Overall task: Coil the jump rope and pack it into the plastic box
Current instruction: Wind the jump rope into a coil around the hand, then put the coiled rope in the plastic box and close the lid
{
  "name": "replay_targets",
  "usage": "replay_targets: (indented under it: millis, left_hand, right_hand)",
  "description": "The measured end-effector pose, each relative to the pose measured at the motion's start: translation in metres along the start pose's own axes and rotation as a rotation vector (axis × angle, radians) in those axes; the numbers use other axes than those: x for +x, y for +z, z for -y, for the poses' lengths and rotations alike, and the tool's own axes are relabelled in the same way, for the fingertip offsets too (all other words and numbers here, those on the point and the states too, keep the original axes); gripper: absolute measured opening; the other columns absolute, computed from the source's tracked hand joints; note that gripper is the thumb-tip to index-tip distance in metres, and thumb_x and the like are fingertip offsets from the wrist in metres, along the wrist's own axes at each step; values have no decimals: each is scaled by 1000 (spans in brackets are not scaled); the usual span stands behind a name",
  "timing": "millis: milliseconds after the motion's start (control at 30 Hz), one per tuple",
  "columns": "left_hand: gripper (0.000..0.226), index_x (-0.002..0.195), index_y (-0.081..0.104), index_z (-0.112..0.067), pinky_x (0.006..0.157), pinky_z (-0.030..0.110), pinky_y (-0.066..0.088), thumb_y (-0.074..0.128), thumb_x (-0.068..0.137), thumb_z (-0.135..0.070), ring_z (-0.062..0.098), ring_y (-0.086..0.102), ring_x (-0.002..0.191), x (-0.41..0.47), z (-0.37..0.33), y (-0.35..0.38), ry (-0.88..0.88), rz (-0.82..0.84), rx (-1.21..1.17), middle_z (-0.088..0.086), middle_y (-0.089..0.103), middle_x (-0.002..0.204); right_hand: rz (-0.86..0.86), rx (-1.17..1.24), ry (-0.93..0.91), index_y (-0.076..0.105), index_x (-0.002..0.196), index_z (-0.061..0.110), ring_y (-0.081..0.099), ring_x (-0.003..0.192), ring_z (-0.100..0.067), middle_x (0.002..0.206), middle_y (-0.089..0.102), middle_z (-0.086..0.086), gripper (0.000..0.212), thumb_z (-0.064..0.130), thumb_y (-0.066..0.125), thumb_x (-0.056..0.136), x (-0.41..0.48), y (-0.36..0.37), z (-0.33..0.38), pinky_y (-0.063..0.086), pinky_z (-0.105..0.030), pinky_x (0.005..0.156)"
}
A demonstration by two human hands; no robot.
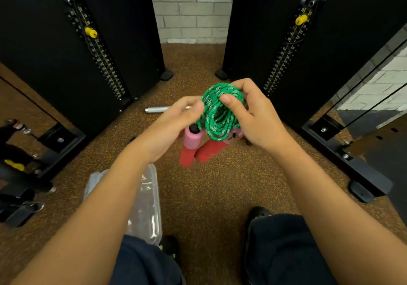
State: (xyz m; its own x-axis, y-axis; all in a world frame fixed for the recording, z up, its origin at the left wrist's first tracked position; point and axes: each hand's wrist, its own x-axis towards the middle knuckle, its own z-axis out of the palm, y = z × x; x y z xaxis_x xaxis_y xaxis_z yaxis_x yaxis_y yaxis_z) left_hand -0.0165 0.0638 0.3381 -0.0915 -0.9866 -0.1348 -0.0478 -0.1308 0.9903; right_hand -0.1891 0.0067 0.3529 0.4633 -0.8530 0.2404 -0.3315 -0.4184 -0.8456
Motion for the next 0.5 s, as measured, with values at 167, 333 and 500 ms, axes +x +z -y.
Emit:
replay_targets:
  millis: [167,333,500]
  left_hand:
    - [68,122,50,-31,98,36,48,81,62,-38,7,62,107,-39,6,-24,-155,95,259,-8,65,117]
    - [47,110,61,-23,84,23,52,76,70,-7,7,66,98,-66,9,-38,-125,19,135,-6,71,106]
    - [31,96,65,-19,72,16,52,66,76,4,2,67,85,-79,8,-43,-101,-61,-15,-11,74,85]
  right_hand:
    - [2,166,6,49,97,25,63,89,-2,90,65,11,8,30,53,91,11,15,24,51,-23,80]
    - [119,199,32,53,88,30,66,89,-16,91,69,2,5,32,57,89,17,49,48,53,-46,86]
    - [229,151,10,55,86,28,66,91,-23,94,69,-6,12,39,59,84,32,74,78,52,-50,86]
